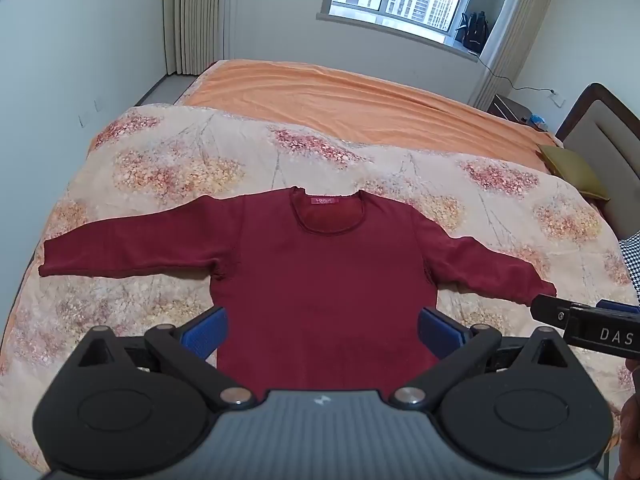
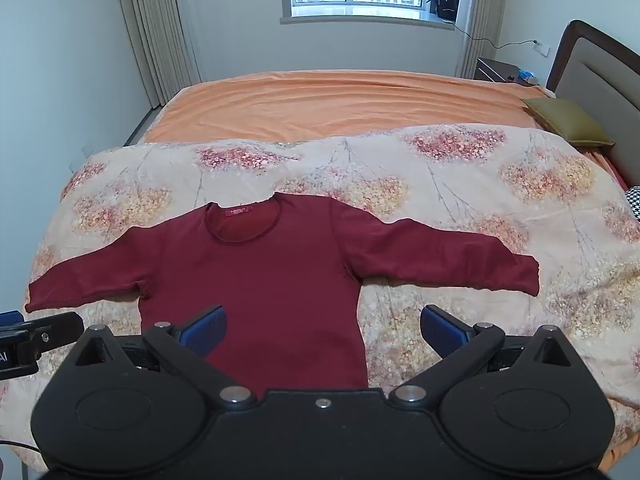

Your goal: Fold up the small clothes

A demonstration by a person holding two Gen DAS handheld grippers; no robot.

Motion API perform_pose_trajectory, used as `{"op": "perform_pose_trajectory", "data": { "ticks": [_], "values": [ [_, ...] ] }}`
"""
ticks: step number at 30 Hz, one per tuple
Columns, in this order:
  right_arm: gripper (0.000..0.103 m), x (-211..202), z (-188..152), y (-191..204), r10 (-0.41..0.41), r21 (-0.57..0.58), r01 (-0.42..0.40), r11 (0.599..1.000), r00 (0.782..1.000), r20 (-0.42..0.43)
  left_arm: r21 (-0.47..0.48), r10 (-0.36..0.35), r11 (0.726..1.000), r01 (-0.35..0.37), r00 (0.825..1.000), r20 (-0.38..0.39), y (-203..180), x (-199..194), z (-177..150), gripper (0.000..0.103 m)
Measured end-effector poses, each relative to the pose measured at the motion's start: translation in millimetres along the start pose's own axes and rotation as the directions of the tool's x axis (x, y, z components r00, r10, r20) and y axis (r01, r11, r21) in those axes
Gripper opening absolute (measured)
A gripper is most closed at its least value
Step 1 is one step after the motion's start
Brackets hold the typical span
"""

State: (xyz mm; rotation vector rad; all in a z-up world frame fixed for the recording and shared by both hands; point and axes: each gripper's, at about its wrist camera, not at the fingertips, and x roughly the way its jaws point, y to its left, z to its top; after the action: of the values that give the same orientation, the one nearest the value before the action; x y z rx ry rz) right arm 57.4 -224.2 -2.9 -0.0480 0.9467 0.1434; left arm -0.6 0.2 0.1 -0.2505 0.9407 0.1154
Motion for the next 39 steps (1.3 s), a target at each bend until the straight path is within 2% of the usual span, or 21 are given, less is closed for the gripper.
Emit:
{"op": "perform_pose_trajectory", "data": {
  "ticks": [8, 39],
  "values": [
    [0.103, -2, 1, 0, -0.003, -0.001, 0.003, 1.000, 1.000, 0.009, -0.004, 0.002, 1.000, -0.002, 1.000, -0.019, 3, 0, 5, 0.103],
    [0.103, -11, 1, 5, -0.014, 0.004, 0.013, 1.000, 0.999, 0.032, -0.008, 0.001, 1.000, -0.001, 1.000, -0.011, 4, 5, 0, 0.103]
  ]
}}
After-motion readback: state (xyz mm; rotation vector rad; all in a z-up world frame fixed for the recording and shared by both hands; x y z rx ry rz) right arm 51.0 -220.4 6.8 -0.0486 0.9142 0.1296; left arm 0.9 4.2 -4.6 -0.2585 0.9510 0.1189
